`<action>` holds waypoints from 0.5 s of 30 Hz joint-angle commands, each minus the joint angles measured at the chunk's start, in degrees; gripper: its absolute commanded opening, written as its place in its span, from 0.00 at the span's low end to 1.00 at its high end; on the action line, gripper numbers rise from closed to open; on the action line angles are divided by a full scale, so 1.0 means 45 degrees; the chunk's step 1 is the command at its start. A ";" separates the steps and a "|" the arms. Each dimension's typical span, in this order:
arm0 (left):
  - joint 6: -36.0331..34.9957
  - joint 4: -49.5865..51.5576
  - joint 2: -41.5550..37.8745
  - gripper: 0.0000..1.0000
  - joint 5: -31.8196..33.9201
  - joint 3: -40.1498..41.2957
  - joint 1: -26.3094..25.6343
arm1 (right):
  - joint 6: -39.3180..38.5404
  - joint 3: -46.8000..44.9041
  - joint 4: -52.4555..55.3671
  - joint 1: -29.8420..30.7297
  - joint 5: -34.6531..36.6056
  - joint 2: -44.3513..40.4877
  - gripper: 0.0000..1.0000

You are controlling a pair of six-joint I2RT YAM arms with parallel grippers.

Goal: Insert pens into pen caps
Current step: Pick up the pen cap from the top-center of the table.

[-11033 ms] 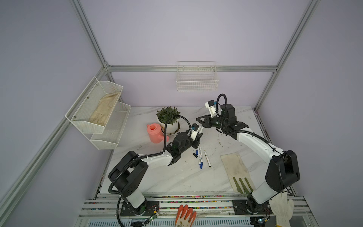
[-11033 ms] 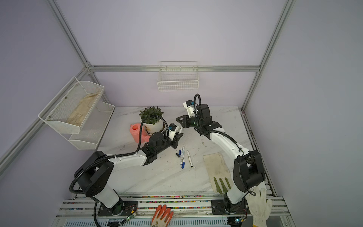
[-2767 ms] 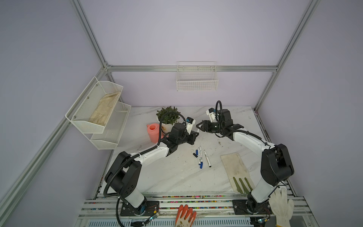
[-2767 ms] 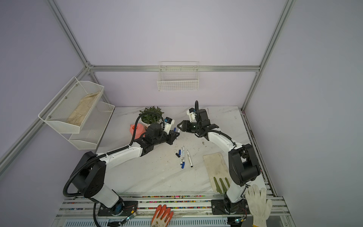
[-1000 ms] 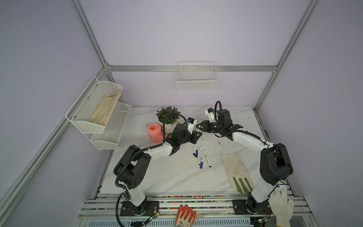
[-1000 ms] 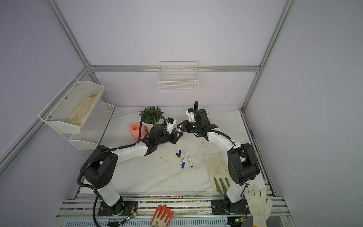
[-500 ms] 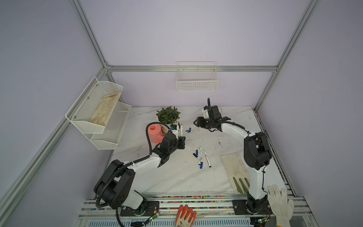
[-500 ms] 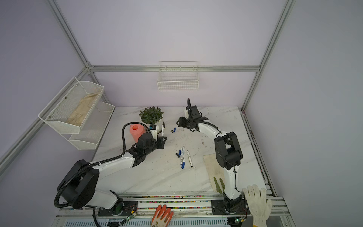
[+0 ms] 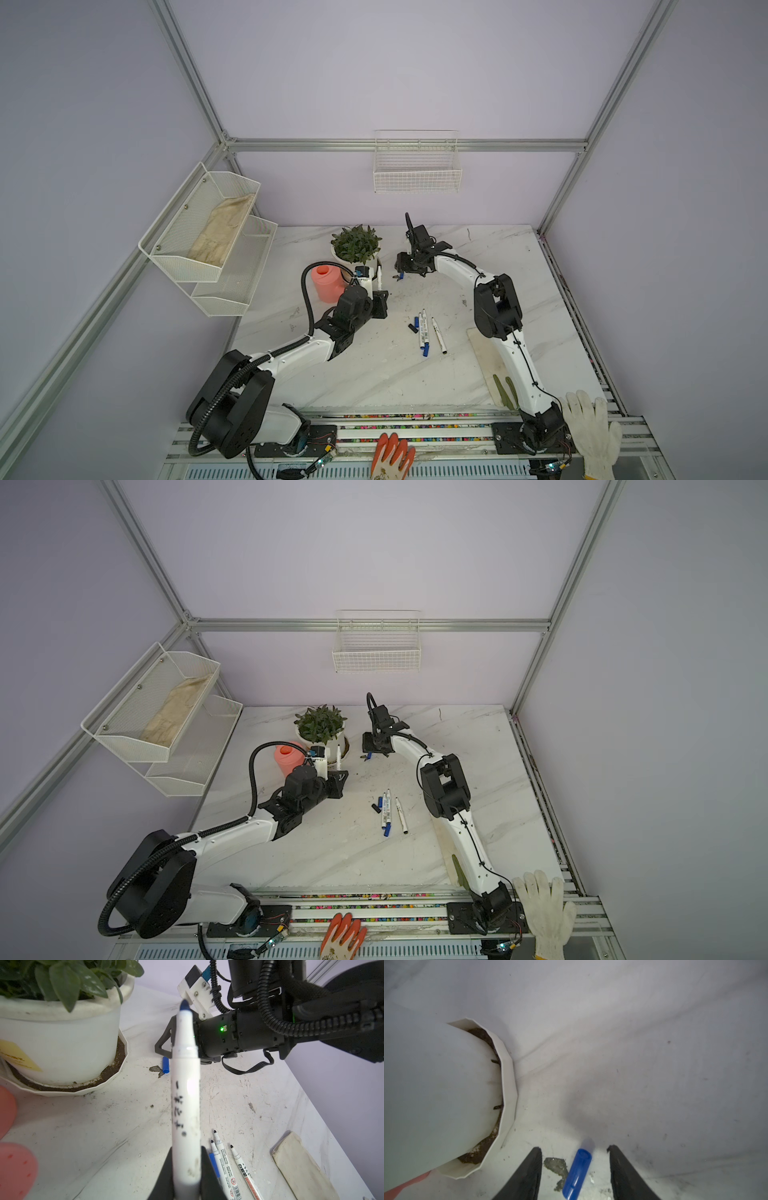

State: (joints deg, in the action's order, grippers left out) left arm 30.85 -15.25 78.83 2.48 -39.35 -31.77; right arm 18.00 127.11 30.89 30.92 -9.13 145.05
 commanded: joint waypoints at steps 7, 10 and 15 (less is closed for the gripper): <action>-0.0194 0.0028 -0.0467 0.00 0.0213 0.0426 0.0098 | -0.1098 0.1281 0.2317 0.0633 0.2273 0.1040 0.48; -0.0234 0.0029 -0.0391 0.00 0.0172 0.0369 0.0108 | -0.1265 0.1234 0.2596 0.0859 0.2776 0.1038 0.46; -0.0196 -0.0046 -0.0194 0.00 0.0100 0.0232 0.0107 | -0.1323 0.0914 0.2550 0.1020 0.3011 0.0986 0.42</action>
State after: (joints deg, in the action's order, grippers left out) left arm 30.63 -14.24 78.41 3.05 -39.35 -31.55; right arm 12.95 132.51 37.47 34.94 2.55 147.87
